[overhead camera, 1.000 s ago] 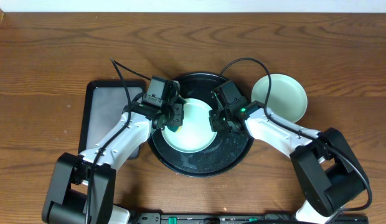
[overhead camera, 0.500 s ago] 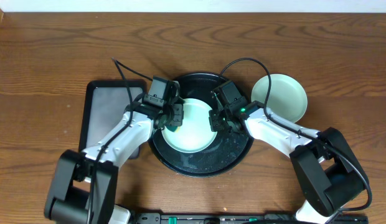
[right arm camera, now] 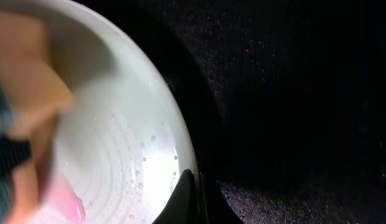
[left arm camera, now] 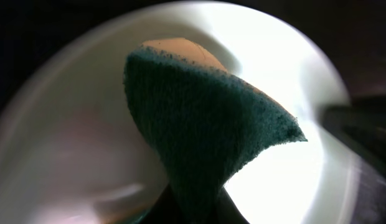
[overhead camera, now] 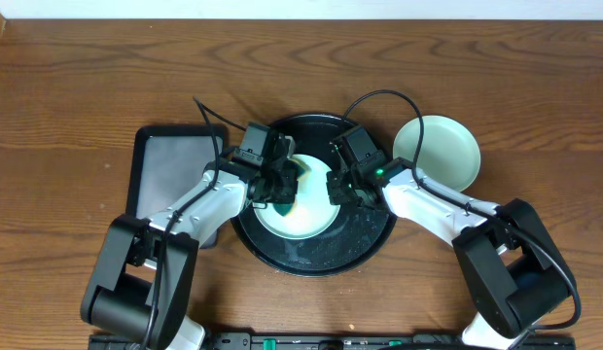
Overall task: Clean dirty plates on tray and stack at the side
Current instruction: 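Scrub the light-blue plate with the sponge while right gripper holds rim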
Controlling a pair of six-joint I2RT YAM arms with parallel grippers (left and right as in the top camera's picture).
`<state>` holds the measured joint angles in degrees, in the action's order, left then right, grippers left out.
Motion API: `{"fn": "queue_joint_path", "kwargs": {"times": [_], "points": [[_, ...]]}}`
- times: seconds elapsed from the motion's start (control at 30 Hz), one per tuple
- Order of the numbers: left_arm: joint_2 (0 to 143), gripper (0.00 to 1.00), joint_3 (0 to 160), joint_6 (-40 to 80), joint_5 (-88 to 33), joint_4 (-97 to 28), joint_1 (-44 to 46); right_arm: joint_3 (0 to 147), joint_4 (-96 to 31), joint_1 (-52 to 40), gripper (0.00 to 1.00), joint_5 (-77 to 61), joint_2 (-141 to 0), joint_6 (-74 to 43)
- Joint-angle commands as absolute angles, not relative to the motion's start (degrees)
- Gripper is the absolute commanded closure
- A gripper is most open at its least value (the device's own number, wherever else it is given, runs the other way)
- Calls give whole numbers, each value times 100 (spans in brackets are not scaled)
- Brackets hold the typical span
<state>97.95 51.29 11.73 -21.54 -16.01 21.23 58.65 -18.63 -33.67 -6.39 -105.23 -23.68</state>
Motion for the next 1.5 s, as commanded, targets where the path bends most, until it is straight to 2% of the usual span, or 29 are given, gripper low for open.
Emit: {"fn": "queue_joint_path", "kwargs": {"times": [0.0, 0.13, 0.33, 0.47, 1.07, 1.13, 1.33, 1.47], "points": [[9714, 93, 5358, 1162, -3070, -1619, 2193, 5913, -1883, -3424, 99, -633, -10597, -2355], [9209, 92, 5446, 1162, -2882, -1619, 2163, 5913, -1883, -3424, 99, -633, -10597, -2355], [8250, 92, 5446, 1162, -1485, -1951, 2163, 5913, -1883, -3424, 99, -633, -10597, -2355], [8125, 92, 5443, 1162, -926, -2117, 2161, 5913, -1883, -3424, 99, -652, -10597, -2355], [9998, 92, 5347, 1164, -593, -1350, 2161, 5913, -1883, -3424, 99, -652, -10597, -2355], [10147, 93, 5347, 1273, -777, -1365, 2161, 5913, -1881, -3424, 99, -674, -10597, -2355], [10178, 92, 5360, 1275, -2589, -1398, 2161, 5913, -1876, -3424, 99, -707, -10597, -2355], [9977, 93, 5435, 1275, -3286, -1428, 2161, 5913, -1879, -3424, 99, -714, -10597, -2355]]}}
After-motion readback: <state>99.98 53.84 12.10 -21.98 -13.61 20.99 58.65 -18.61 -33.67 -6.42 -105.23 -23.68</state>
